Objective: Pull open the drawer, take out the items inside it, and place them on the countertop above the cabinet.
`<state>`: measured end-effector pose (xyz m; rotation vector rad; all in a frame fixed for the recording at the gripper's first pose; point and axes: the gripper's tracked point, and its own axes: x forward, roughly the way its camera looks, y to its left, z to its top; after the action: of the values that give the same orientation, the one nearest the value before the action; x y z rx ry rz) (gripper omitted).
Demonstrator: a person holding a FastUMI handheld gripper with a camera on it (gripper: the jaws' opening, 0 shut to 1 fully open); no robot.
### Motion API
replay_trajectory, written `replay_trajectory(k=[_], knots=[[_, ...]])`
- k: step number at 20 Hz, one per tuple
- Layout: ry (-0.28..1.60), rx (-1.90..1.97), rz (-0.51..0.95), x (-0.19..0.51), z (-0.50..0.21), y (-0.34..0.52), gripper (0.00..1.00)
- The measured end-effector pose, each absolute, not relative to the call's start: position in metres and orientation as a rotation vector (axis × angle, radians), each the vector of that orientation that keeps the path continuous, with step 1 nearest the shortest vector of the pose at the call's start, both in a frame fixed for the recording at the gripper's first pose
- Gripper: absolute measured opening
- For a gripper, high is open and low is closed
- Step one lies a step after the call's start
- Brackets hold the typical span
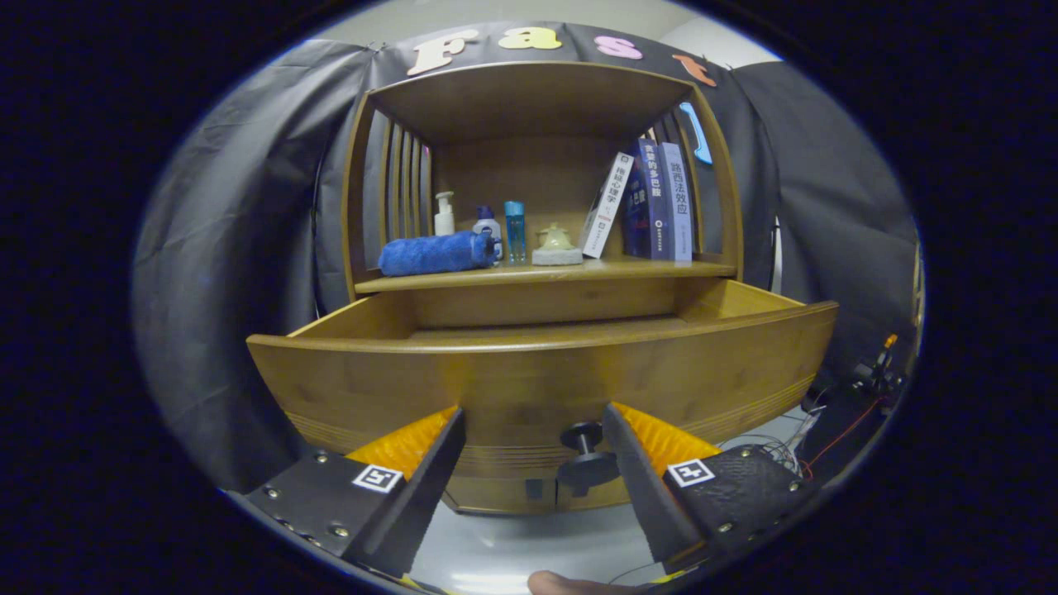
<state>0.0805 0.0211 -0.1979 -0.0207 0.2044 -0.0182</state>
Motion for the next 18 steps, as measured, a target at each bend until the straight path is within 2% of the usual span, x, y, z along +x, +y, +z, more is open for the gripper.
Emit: replay_trajectory(k=[18], knots=[[0.154, -0.039, -0.032, 0.168, -0.188, 0.026, 1.0]])
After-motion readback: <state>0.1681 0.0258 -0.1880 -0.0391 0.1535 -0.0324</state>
